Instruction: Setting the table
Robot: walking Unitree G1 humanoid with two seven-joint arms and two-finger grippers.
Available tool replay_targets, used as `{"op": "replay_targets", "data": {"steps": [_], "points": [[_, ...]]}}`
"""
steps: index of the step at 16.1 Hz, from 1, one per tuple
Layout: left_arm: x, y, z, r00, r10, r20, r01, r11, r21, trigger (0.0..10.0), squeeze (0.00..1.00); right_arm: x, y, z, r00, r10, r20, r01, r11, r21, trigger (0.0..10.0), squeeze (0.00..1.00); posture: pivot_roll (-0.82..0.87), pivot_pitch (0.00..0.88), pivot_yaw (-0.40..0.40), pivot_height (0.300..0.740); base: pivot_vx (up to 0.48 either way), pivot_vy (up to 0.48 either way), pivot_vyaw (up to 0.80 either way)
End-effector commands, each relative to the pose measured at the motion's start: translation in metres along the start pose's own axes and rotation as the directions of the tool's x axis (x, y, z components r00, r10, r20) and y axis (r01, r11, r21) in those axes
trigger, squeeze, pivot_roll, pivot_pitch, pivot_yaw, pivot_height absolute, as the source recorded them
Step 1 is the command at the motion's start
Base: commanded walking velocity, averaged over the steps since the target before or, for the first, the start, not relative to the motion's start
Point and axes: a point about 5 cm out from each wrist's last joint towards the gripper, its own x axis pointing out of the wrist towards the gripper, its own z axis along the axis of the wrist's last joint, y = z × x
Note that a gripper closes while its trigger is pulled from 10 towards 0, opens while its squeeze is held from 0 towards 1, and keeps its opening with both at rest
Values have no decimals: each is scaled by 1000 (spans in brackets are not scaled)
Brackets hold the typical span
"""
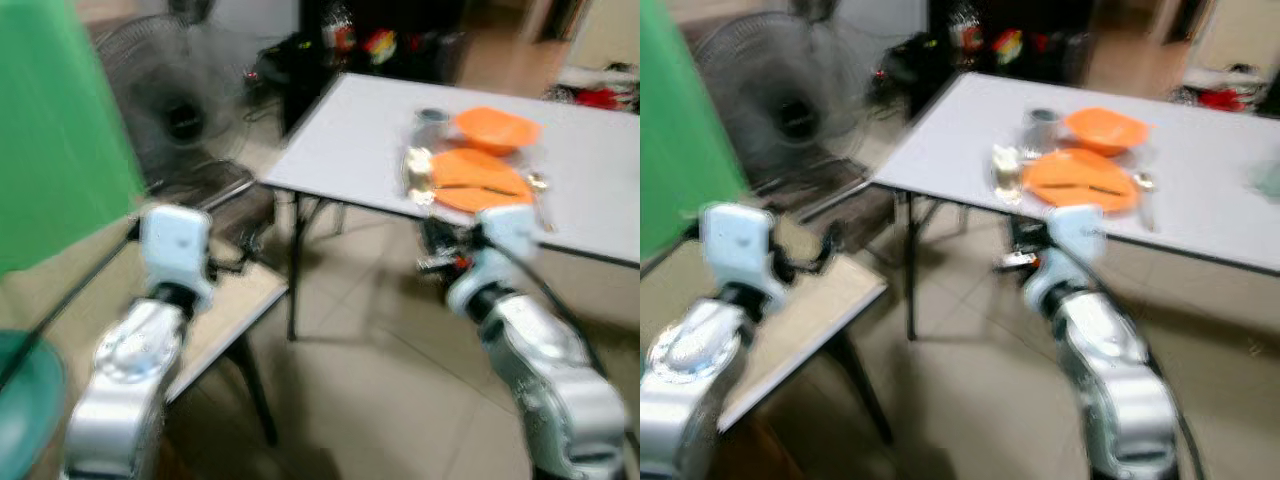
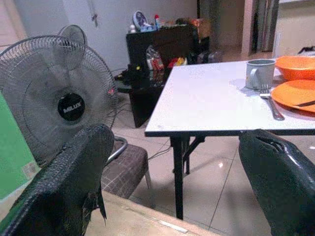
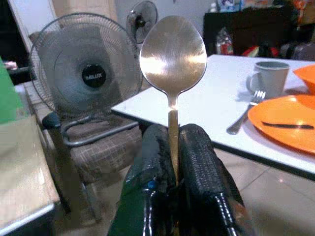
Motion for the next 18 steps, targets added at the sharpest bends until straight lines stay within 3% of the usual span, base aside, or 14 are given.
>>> {"op": "replay_targets", "data": {"steps": [1,7,15,18], "points": [[1,-3,0,1000,-11,2,11,1000,-5,10000,0,-1,-6,4,1000,-25,10,25,1000,-11,10000,0,-51,0,21,740,0,-394,0],[1,-4,-1,1000,-19,0,19,1000,-5,10000,0,0,-3,3,1000,-30,0,30,999,-35,10000,0,-59,0,25,740,0,-391,0],[7,-11,0,1000,-22,16,22,999,-24,10000,0,1,-19,5,993,-113,-13,112,989,-92,10000,0,-85,0,3,740,0,-384,0],[8,-16,-1,999,-35,7,35,998,-46,10000,0,4,-20,10,995,-103,-6,102,987,-125,10000,0,-102,0,5,740,0,0,0]]}}
